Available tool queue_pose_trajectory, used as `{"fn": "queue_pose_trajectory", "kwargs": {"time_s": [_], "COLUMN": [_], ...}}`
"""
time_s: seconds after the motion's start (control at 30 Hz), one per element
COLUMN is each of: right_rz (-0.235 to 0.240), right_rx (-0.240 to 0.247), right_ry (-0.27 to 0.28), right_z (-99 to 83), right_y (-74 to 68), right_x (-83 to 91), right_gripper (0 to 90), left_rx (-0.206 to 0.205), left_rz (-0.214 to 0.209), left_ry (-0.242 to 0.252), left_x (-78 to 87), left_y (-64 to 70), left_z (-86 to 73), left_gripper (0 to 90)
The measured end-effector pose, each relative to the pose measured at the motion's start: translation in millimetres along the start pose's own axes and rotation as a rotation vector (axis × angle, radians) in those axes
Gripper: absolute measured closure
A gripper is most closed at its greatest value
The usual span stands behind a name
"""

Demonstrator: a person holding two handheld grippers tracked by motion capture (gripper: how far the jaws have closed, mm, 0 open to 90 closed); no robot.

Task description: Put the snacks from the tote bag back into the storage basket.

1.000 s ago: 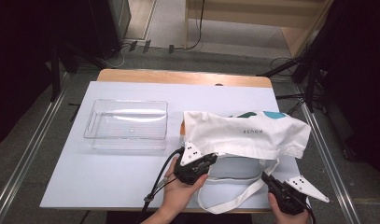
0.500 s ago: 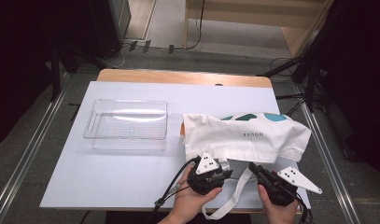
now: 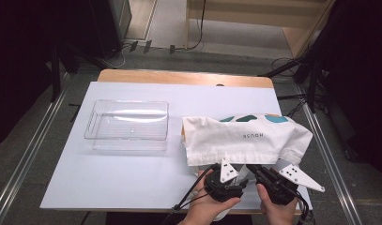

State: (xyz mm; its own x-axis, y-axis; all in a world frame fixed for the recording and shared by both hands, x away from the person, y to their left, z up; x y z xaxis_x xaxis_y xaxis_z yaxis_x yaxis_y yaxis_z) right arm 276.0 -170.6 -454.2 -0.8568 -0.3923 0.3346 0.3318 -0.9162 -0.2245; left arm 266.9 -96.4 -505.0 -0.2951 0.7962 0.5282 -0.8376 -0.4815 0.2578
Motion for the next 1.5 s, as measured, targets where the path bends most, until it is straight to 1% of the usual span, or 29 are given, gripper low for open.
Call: {"fn": "queue_pose_trajectory", "kwargs": {"time_s": [0.03,0.1,0.13,0.2,0.23,0.27,0.3,0.4,0.43,0.47,0.57,0.6,0.63,0.67,0.73,0.77,0.8,0.87,0.93,0.97,1.03,1.07,1.1,1.17,1.2,1.23,1.33,1.43,1.5], "right_rz": [0.002,0.007,0.006,0.007,0.018,0.025,0.034,0.042,0.038,0.020,0.018,-0.012,-0.012,-0.029,-0.108,-0.148,-0.162,-0.259,-0.272,-0.299,-0.328,-0.334,-0.334,-0.308,-0.297,-0.285,-0.260,-0.246,-0.244], "right_rx": [0.007,0.008,0.015,0.019,0.011,0.019,0.021,0.043,0.046,0.065,0.061,0.053,0.053,0.047,0.034,0.019,0.010,-0.039,-0.044,-0.060,-0.082,-0.131,-0.131,-0.169,-0.171,-0.190,-0.207,-0.256,-0.305], "right_ry": [0.008,0.015,0.012,0.012,0.012,0.014,0.019,0.025,0.016,0.009,-0.005,-0.027,-0.027,-0.037,-0.057,-0.074,-0.085,-0.132,-0.139,-0.161,-0.181,-0.185,-0.185,-0.179,-0.179,-0.188,-0.204,-0.205,-0.188], "right_z": [1.2,2.4,1.7,1.5,1.4,1.5,1.6,-2.5,-6.0,-12.7,-19.9,-26.5,-26.5,-28.7,-33.7,-36.3,-37.7,-46.0,-47.5,-50.0,-51.2,-48.7,-48.7,-45.1,-43.9,-43.3,-42.7,-40.6,-37.6], "right_y": [0.0,-0.4,0.9,1.6,1.5,2.3,2.6,4.4,5.1,8.3,12.6,20.5,20.5,24.4,40.2,49.4,52.8,74.9,78.6,83.6,89.4,93.8,93.8,95.6,96.3,95.3,93.3,93.3,94.2], "right_x": [0.1,0.8,0.6,0.6,1.3,1.9,3.2,8.9,11.0,14.6,19.4,20.9,20.9,20.3,15.3,11.2,9.5,-1.0,-3.3,-7.0,-11.8,-15.4,-15.4,-20.0,-22.7,-26.0,-32.6,-37.8,-40.4], "right_gripper": [87.4,87.3,86.0,84.4,81.4,77.9,72.3,62.5,60.1,58.6,57.3,57.3,57.3,57.0,55.5,53.1,51.0,43.3,40.7,36.2,30.4,26.0,26.0,22.7,21.4,20.0,16.8,15.6,16.2], "left_rx": [-0.014,-0.024,-0.034,-0.044,-0.045,-0.048,-0.050,-0.057,-0.055,-0.051,-0.049,-0.045,-0.044,-0.038,-0.036,-0.036,-0.040,-0.046,-0.045,-0.043,-0.044,-0.039,-0.039,-0.037,-0.034,-0.033,-0.031,-0.030,-0.031], "left_rz": [-0.004,-0.017,-0.027,-0.027,-0.028,-0.028,-0.023,-0.009,-0.008,-0.006,0.008,0.013,0.015,0.013,0.018,0.018,0.015,0.016,0.017,0.015,0.015,0.013,0.013,0.017,0.015,0.016,0.017,0.017,0.014], "left_ry": [-0.007,-0.011,-0.014,-0.008,0.000,0.008,0.011,0.043,0.050,0.063,0.086,0.096,0.101,0.115,0.128,0.131,0.132,0.141,0.147,0.148,0.153,0.159,0.159,0.167,0.168,0.170,0.175,0.182,0.182], "left_x": [-0.6,-0.5,1.1,5.3,7.4,11.8,14.7,27.3,29.0,33.2,40.6,43.5,45.1,47.5,51.6,52.5,54.4,57.9,59.3,60.0,61.9,63.3,63.3,64.7,65.3,65.6,66.6,66.3,66.0], "left_y": [0.2,1.0,0.7,-1.0,-1.8,-3.4,-4.6,-10.4,-11.2,-13.4,-19.2,-21.3,-22.5,-24.2,-26.9,-27.4,-28.3,-29.7,-30.8,-31.4,-33.4,-35.3,-35.3,-37.3,-38.2,-38.9,-40.7,-41.1,-40.8], "left_z": [-1.0,-1.9,-1.7,0.9,2.6,5.6,7.6,19.3,21.1,25.4,33.5,36.6,38.5,41.5,45.9,46.9,48.8,53.4,55.4,56.4,58.9,60.6,60.6,61.9,62.0,62.2,62.8,63.9,64.3], "left_gripper": [64.7,83.1,89.5,89.7,89.8,89.9,89.9,90.0,90.0,90.0,90.0,90.0,90.0,90.0,90.0,90.0,90.0,90.0,90.0,90.0,89.9,89.9,89.9,89.9,89.9,89.9,89.9,89.9,89.9]}}
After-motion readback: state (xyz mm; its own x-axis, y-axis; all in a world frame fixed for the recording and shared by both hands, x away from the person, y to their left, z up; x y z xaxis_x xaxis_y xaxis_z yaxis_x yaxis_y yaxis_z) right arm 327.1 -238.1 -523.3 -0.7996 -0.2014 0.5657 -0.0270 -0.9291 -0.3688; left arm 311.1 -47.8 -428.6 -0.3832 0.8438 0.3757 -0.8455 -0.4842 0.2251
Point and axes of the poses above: each handheld gripper's, and its own axes: x roughly backward along the jaws, z roughly out of its top, y roughly to its right, the point moved 9 cm from there along -x, roughly forward along the jaws, and after that the axes turned 11 degrees about -z, right-handed, at the moved point
